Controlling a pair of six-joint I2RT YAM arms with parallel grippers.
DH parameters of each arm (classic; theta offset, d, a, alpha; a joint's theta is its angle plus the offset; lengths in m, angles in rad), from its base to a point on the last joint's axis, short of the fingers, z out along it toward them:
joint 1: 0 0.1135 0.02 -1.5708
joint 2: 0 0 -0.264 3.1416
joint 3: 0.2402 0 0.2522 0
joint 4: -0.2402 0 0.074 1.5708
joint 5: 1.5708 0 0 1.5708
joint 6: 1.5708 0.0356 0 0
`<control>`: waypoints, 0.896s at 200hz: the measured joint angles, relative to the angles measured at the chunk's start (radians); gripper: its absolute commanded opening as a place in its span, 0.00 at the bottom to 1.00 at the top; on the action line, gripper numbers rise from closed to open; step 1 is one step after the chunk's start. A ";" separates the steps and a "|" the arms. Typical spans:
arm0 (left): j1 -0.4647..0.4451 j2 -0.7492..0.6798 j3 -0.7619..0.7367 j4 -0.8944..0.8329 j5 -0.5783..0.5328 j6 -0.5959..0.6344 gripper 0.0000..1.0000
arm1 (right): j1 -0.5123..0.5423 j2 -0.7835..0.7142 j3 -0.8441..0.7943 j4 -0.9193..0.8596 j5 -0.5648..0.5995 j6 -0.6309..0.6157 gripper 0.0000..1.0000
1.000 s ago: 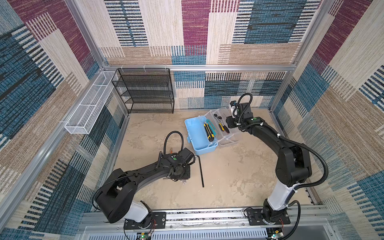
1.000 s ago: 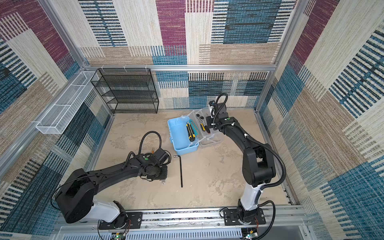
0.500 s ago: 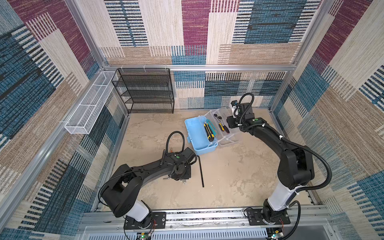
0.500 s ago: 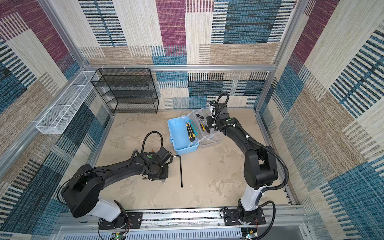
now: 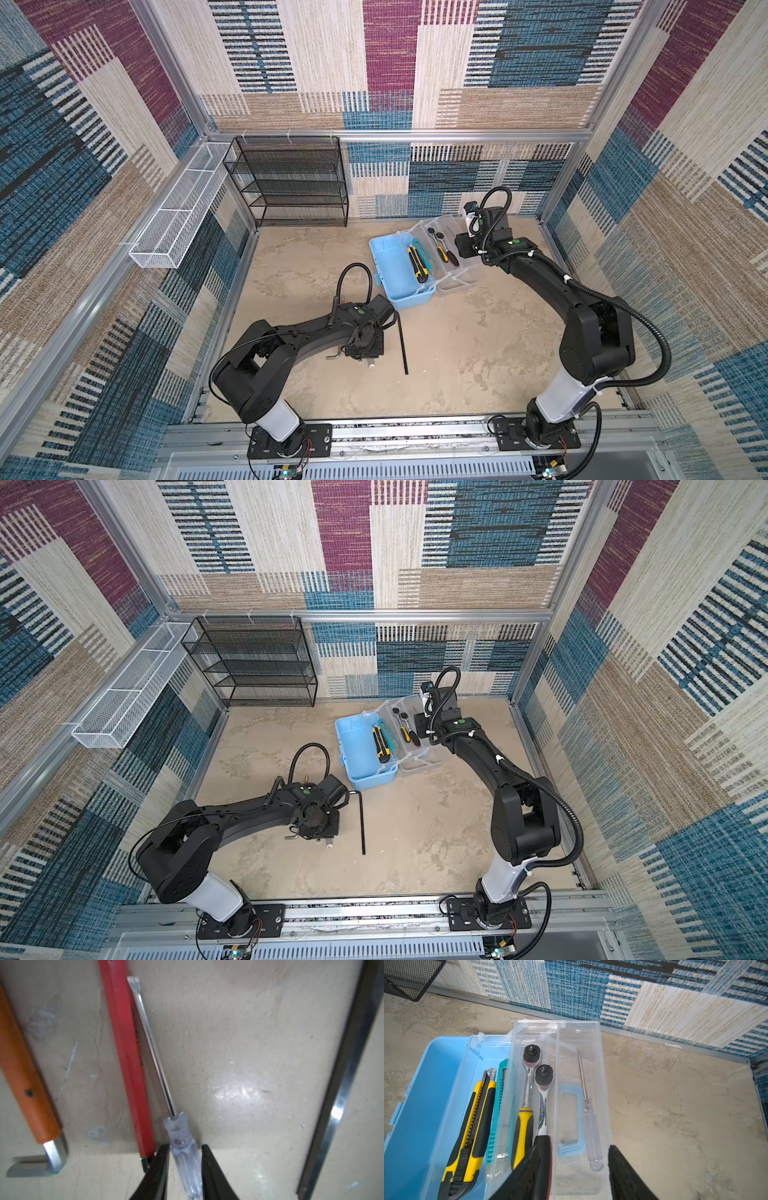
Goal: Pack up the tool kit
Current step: 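Close the left gripper on the second screwdriver while the right gripper hovers, then lift the screwdriver with the left gripper while the right gripper approaches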
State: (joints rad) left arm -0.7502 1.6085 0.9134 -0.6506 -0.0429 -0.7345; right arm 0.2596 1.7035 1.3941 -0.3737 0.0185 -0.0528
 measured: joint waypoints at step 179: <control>-0.005 0.012 -0.001 0.037 0.010 0.027 0.00 | 0.000 -0.166 -0.158 0.048 -0.042 0.058 0.58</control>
State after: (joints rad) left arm -0.7547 1.6207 0.9127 -0.6140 -0.0334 -0.7071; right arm 0.2596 1.5379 1.2362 -0.3256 -0.0238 0.0051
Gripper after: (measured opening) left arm 0.220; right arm 0.580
